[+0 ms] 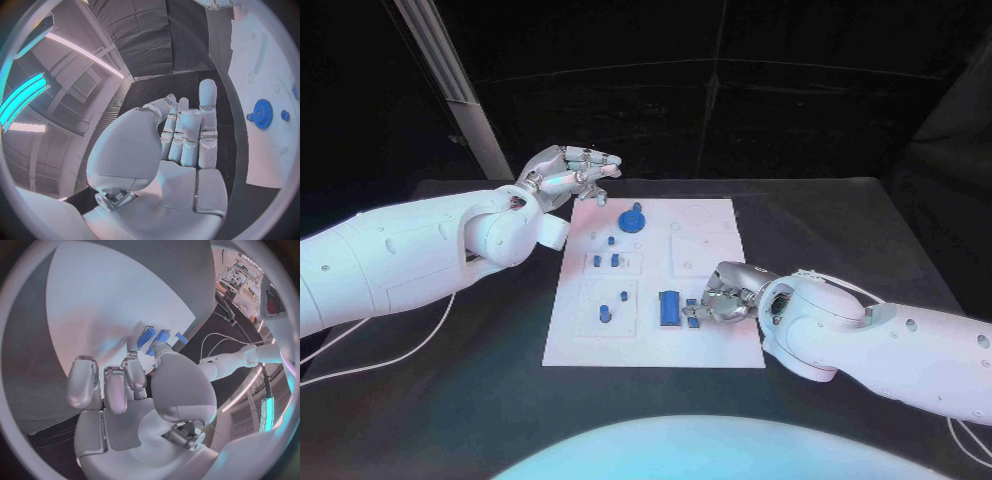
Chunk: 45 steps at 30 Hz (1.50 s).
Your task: Assemble the parts on the task board
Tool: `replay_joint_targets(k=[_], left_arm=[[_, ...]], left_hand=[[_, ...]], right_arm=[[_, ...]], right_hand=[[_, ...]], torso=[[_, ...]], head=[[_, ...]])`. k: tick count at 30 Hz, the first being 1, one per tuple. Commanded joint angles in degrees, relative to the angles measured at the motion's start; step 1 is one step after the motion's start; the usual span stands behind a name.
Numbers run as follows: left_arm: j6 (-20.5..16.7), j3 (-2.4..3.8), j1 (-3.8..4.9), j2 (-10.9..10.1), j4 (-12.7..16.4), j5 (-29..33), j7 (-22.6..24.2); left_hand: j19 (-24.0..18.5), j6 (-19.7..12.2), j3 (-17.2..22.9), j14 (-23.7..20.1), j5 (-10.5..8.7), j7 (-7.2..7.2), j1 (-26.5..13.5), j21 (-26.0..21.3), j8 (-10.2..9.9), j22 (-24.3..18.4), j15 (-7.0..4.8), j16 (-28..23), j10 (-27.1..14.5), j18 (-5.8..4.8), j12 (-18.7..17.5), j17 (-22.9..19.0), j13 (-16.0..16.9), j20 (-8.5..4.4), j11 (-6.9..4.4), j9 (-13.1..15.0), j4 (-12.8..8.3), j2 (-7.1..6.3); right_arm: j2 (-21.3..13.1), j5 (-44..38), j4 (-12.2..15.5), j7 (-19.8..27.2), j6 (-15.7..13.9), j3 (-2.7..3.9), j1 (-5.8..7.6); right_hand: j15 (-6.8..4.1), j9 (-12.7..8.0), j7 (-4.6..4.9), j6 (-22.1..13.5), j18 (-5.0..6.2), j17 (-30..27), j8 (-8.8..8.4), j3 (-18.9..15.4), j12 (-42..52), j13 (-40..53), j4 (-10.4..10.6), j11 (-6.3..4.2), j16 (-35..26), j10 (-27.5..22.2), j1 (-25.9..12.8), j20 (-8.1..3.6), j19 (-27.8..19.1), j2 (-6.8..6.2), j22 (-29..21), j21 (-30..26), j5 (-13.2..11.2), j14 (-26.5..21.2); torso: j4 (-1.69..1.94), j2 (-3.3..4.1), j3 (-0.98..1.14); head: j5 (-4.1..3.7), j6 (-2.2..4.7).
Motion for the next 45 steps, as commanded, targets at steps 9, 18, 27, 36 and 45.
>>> replay_joint_targets(k=[9, 18, 27, 36, 45], left_arm=[[0.88, 0.03, 0.09, -0.11, 0.1, -1.19, 0.06], [0.9, 0.02, 0.08, 0.14, -0.11, -1.2, -0.06], [0.94, 0.02, 0.07, 0.33, -0.18, -1.2, -0.09], [0.9, 0.02, 0.08, 0.4, -0.14, -1.2, -0.13], [0.86, 0.02, 0.09, 0.33, -0.07, -1.2, -0.14]], left_hand=[[-0.46, -0.55, 0.36, -0.43, 0.12, -0.06, -0.14, -0.28, 0.31, 0.09, -0.03, -0.24, -0.42, 1.05, 0.42, -0.15, 0.07, 0.01, 0.06, 0.0, -0.08, 0.13], [-0.46, -0.55, 0.36, -0.43, 0.12, -0.06, -0.14, -0.28, 0.31, 0.09, -0.03, -0.24, -0.42, 1.05, 0.42, -0.15, 0.07, 0.01, 0.06, 0.0, -0.08, 0.13], [-0.46, -0.55, 0.36, -0.43, 0.12, -0.06, -0.14, -0.28, 0.31, 0.09, -0.03, -0.24, -0.42, 1.05, 0.42, -0.15, 0.07, 0.01, 0.06, 0.0, -0.08, 0.13], [-0.46, -0.55, 0.36, -0.43, 0.12, -0.06, -0.14, -0.28, 0.31, 0.09, -0.03, -0.24, -0.42, 1.05, 0.42, -0.15, 0.07, 0.01, 0.06, 0.0, -0.08, 0.13], [-0.46, -0.55, 0.36, -0.43, 0.12, -0.06, -0.14, -0.28, 0.31, 0.09, -0.03, -0.24, -0.42, 1.05, 0.42, -0.15, 0.07, 0.01, 0.06, 0.0, -0.08, 0.13]], right_arm=[[-2.41, 0.21, 1.7, 4.27, 1.7, 0.02, 0.08], [-4.19, 1.07, 2.49, 5.68, 2.61, 0.01, 0.08], [-3.53, 0.77, 1.77, 5.28, 3.5, 0.02, 0.08], [-1.53, -1.76, -0.65, 3.36, 5.7, 0.01, 0.07], [-1.23, -2.22, -1.39, 5.34, 3.52, 0.01, 0.07]], right_hand=[[-0.11, 0.65, 0.58, -0.75, -0.4, 4.99, -0.77, -3.71, -0.3, 0.32, -0.99, 0.26, -0.41, 0.1, 2.14, -0.07, -0.19, 0.17, -0.26, -0.44, -6.13, 4.18], [-0.02, 1.06, 0.64, -0.85, -0.39, 5.07, -1.02, -5.97, -0.26, 0.53, -0.7, 0.33, -0.42, 0.07, 2.88, 0.02, -0.21, 0.89, -0.18, -0.45, -9.09, 4.21], [-0.03, 1.15, 0.63, -0.79, -0.42, 5.13, -1.02, -6.16, -0.17, 0.61, -0.75, 0.32, -0.39, 0.1, 3.21, 0.02, -0.16, 1.31, -0.04, -0.38, -9.14, 4.22], [-0.11, 1.71, 0.57, -0.46, -0.43, 5.25, -1.03, -6.59, -0.15, 0.79, -3.77, 0.23, -0.36, 0.14, 8.27, -0.04, -0.11, 2.96, 0.12, -0.32, -9.24, 4.26], [-0.02, 1.96, 0.66, -0.47, -0.42, 5.18, -1.18, -8.31, -0.32, 0.78, -4.08, 0.32, -0.43, 0.11, 8.07, 0.02, -0.18, 3.0, 0.03, -0.41, -11.28, 4.24]], torso=[[-0.06, -0.03, 0.04], [-0.09, 0.01, 0.07], [0.1, 0.03, -0.01], [0.08, -0.11, -0.08], [0.02, -0.18, -0.03]], head=[[0.1, 0.06], [0.06, 0.42], [-0.17, 0.29], [-0.12, 0.07], [-0.12, 0.47]])
